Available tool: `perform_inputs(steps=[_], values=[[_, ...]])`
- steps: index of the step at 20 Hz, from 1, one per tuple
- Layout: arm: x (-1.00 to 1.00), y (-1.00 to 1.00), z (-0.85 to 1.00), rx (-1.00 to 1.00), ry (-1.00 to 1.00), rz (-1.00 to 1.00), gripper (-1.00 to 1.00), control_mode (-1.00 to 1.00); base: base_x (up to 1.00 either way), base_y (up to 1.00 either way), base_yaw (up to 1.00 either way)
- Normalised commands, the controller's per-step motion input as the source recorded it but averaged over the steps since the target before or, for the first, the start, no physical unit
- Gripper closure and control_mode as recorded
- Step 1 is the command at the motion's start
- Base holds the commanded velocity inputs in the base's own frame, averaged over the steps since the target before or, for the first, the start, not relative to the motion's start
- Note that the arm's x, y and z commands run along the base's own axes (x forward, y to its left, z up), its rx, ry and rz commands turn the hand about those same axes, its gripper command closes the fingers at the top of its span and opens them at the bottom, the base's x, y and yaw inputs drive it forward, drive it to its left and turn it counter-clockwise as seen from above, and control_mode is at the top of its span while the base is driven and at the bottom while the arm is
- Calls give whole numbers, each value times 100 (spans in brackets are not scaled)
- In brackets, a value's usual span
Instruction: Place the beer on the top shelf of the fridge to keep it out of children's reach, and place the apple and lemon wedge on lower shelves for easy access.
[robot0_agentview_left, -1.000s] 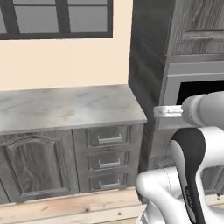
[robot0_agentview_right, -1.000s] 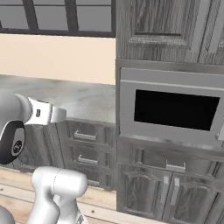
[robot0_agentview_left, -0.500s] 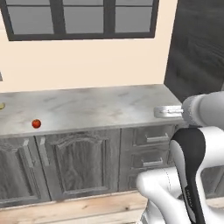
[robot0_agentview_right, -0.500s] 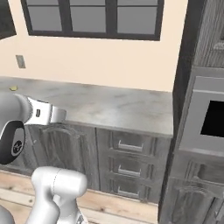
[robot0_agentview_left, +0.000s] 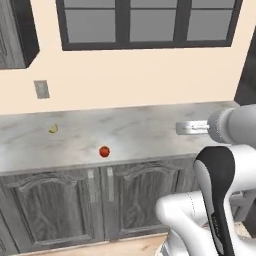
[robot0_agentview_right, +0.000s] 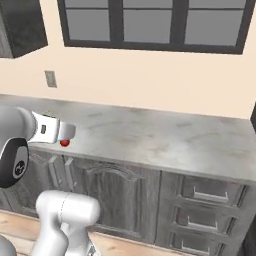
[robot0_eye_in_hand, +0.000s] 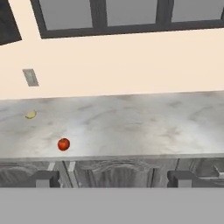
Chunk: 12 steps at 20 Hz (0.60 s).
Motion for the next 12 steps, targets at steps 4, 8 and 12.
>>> perform_inputs(steps=[4,8,12], values=[[0,0,0,0,0,0,-100,100,61,100,0],[0,0,0,0,0,0,-100,100,49,100,0],[0,0,0,0,0,0,-100,100,21,94,0]])
